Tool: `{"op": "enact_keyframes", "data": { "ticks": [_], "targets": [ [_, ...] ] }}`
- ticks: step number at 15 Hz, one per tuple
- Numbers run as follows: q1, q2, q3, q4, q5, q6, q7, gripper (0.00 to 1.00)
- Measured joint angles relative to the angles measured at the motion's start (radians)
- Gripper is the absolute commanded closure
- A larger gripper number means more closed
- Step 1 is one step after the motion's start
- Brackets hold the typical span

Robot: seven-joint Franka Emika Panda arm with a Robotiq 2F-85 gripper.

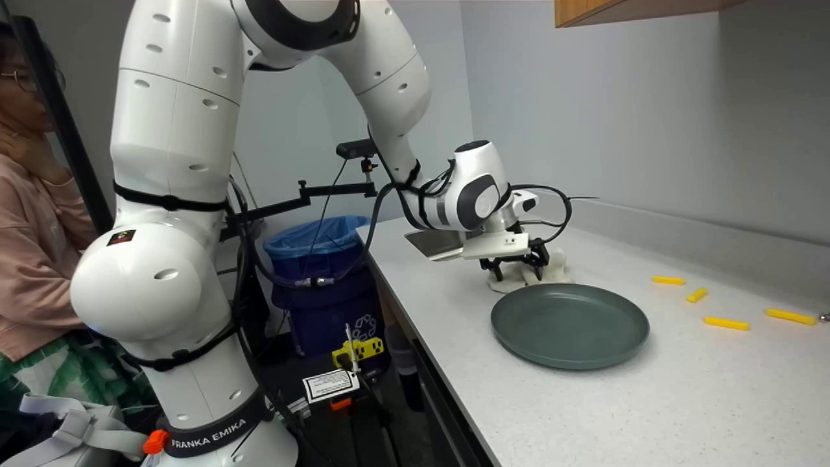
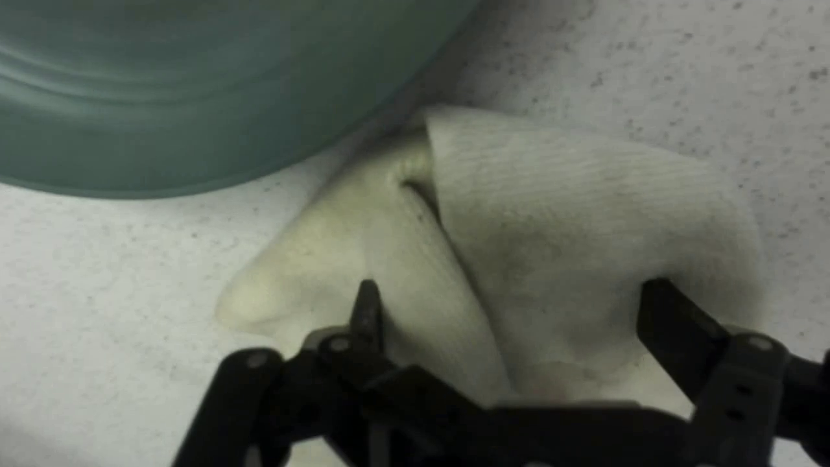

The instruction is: Use the towel to wipe the plate

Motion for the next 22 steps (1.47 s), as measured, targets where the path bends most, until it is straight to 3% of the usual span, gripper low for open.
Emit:
{"op": "enact_keyframes", "data": {
  "ticks": [2, 8, 11, 14, 18, 22],
  "targets": [
    [0.000, 0.010, 0.012, 0.004, 0.000, 0.000, 0.021, 0.31],
    [-0.009, -0.004, 0.020, 0.011, 0.001, -0.001, 0.043, 0.77],
    [-0.054, -0.028, 0.064, 0.006, 0.016, -0.011, 0.030, 0.98],
    [-0.148, -0.078, 0.159, -0.014, 0.080, -0.029, -0.025, 0.97],
    [-0.328, -0.170, 0.321, -0.062, 0.237, -0.067, -0.167, 0.97],
    [-0.441, -0.261, 0.358, -0.118, 0.321, -0.107, -0.247, 0.97]
  ]
}}
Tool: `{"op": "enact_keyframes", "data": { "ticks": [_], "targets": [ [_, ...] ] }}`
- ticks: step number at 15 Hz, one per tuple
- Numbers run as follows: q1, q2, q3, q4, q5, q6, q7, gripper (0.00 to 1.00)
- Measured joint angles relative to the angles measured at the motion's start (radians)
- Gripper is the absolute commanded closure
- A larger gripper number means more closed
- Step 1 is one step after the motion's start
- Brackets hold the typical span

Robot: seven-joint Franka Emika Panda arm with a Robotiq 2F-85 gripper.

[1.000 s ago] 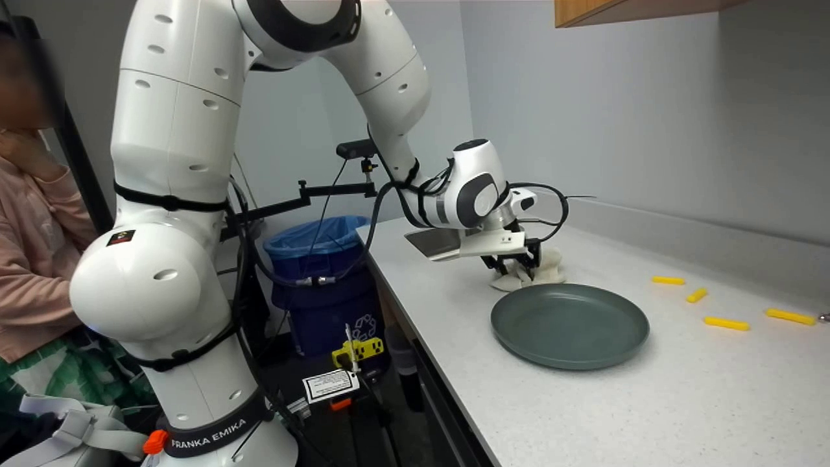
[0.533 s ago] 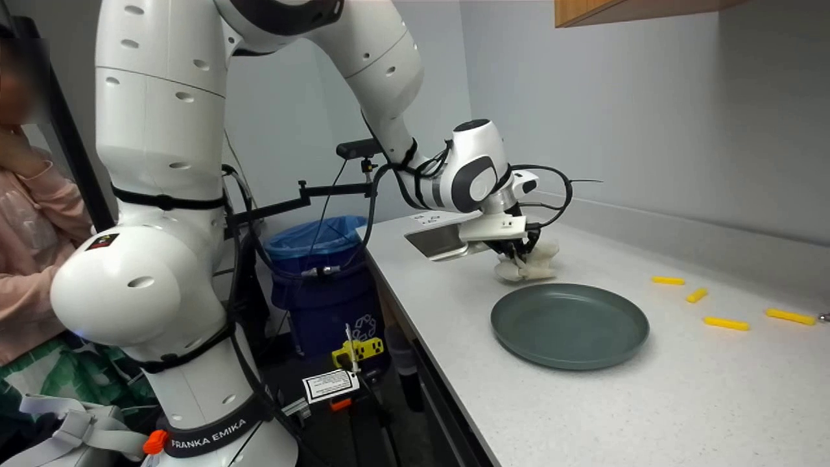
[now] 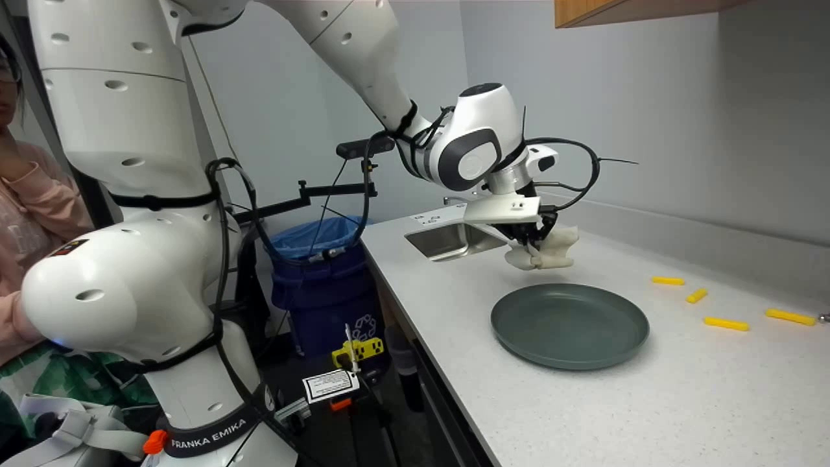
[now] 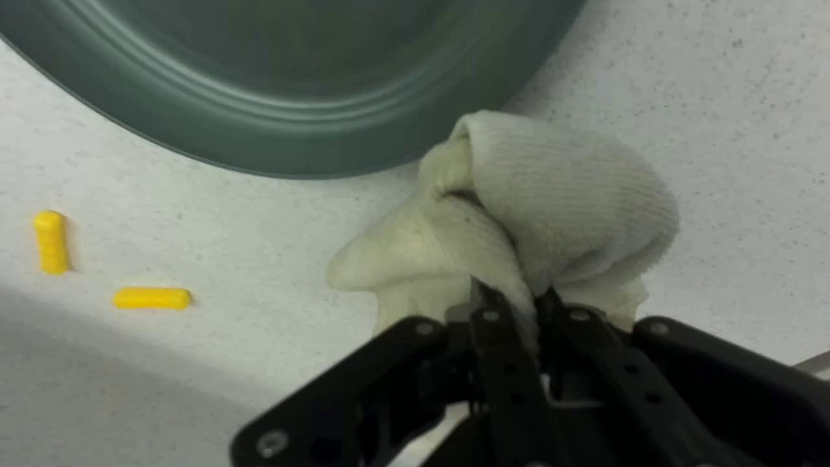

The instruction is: Use the towel to wipe the plate

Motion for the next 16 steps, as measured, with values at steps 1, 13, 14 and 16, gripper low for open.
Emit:
{"op": "enact_keyframes", "data": {
  "ticks": [1, 13, 14, 16],
  "targets": [
    [-0.019, -0.018, -0.004, -0.015, 0.005, -0.007, -0.005, 0.97],
    [-0.093, -0.043, -0.091, -0.099, 0.005, -0.006, 0.034, 0.97],
    [-0.092, -0.035, -0.090, -0.098, 0.005, -0.005, 0.042, 0.97],
    [-0.069, -0.015, -0.107, -0.095, 0.006, -0.005, 0.055, 0.97]
  ]
}}
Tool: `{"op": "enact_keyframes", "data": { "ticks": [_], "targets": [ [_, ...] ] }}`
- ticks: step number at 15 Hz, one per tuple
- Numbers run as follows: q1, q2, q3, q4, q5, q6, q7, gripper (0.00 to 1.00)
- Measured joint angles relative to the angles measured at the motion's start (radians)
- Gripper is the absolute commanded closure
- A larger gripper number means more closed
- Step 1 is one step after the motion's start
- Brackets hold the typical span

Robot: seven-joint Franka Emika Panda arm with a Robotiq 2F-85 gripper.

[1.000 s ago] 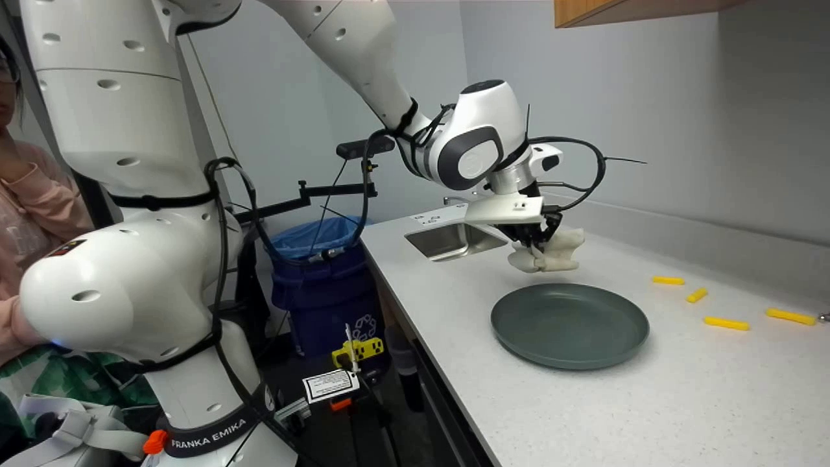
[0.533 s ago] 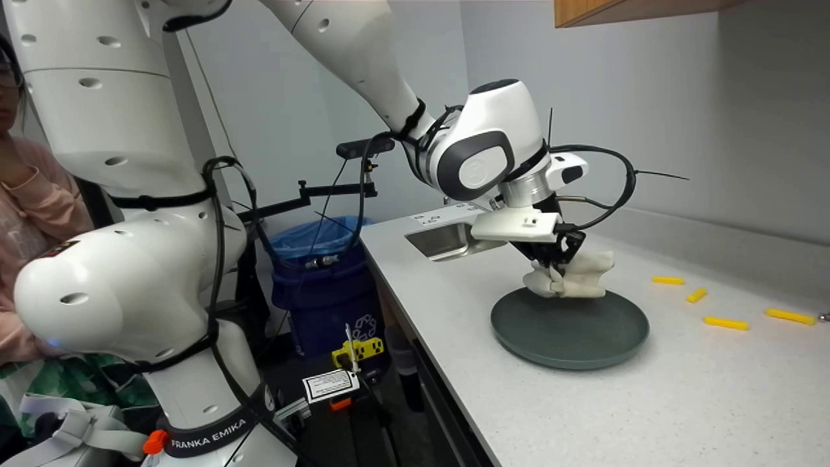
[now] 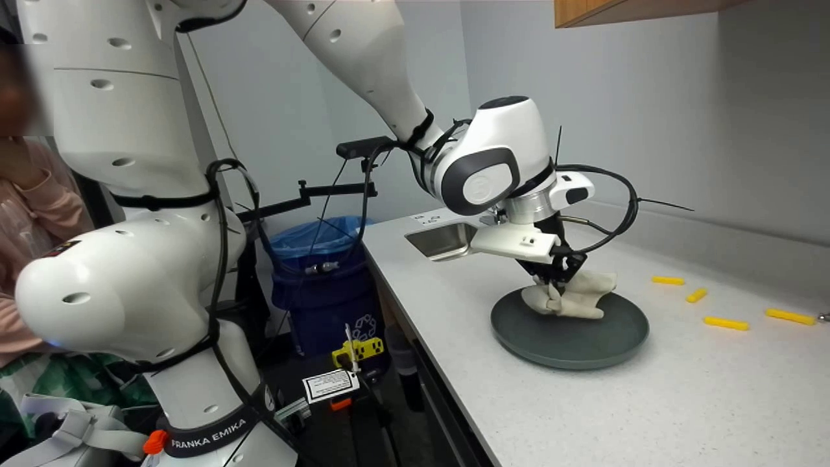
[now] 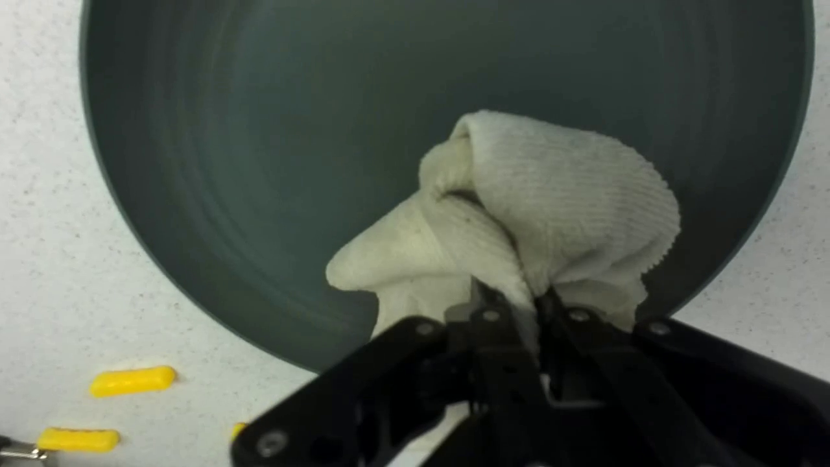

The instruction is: Use the towel to wipe the plate

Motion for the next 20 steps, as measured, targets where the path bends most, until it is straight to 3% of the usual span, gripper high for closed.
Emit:
{"op": "enact_keyframes", "data": {
  "ticks": [3, 7, 15, 20],
  "targets": [
    [0.088, 0.034, -0.060, 0.008, 0.003, 0.001, 0.007, 0.97],
    [0.148, 0.069, -0.070, 0.018, 0.006, 0.001, 0.015, 0.97],
    [0.170, 0.053, -0.108, 0.017, 0.006, -0.097, 0.015, 0.97],
    [0.200, 0.009, -0.207, 0.008, -0.062, -0.221, 0.049, 0.97]
  ]
}}
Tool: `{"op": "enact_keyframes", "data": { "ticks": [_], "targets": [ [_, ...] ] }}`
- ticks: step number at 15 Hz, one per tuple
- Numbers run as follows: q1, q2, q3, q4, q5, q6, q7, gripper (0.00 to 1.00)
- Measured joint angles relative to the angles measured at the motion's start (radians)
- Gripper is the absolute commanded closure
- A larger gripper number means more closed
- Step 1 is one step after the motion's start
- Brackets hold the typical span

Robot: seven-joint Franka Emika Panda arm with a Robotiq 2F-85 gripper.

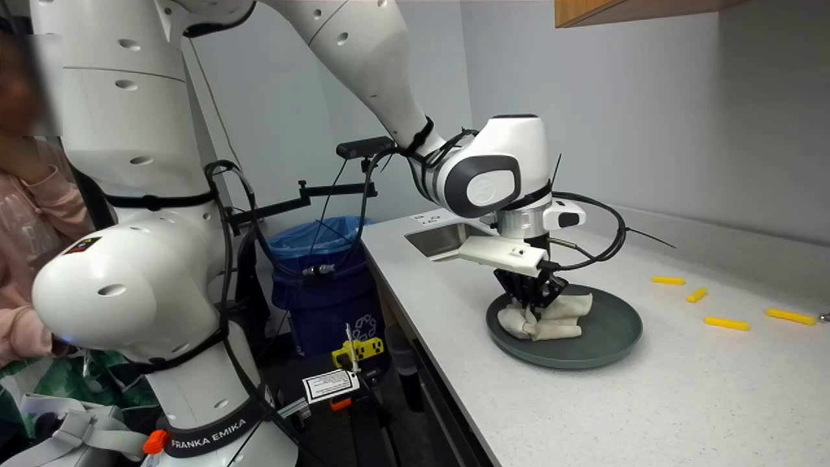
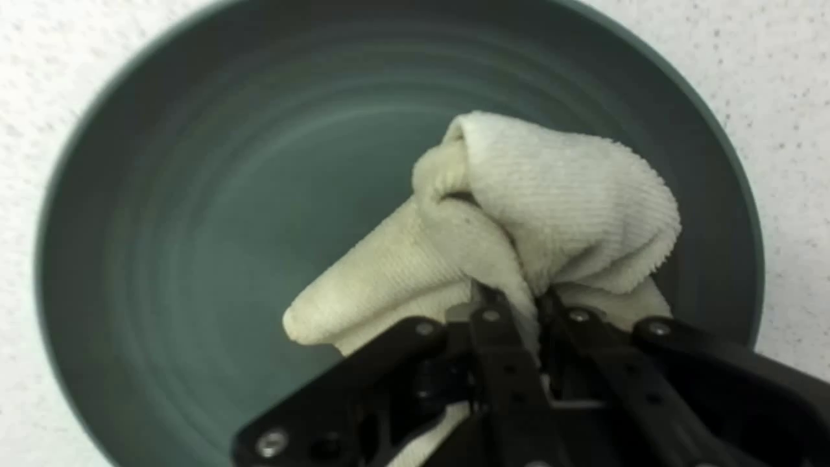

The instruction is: Use the towel to wipe the plate

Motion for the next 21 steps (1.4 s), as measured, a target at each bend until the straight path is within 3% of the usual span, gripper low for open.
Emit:
{"op": "enact_keyframes", "data": {
  "ticks": [6, 11, 17, 21],
  "targets": [
    [0.038, -0.035, -0.137, 0.009, -0.272, -0.094, 0.206, 0.97],
    [0.087, -0.025, -0.158, 0.051, -0.423, -0.077, 0.401, 0.97],
    [0.155, 0.045, -0.156, 0.104, -0.460, 0.093, 0.515, 0.97],
    [0.169, 0.082, -0.108, 0.100, -0.335, 0.143, 0.459, 0.97]
  ]
}}
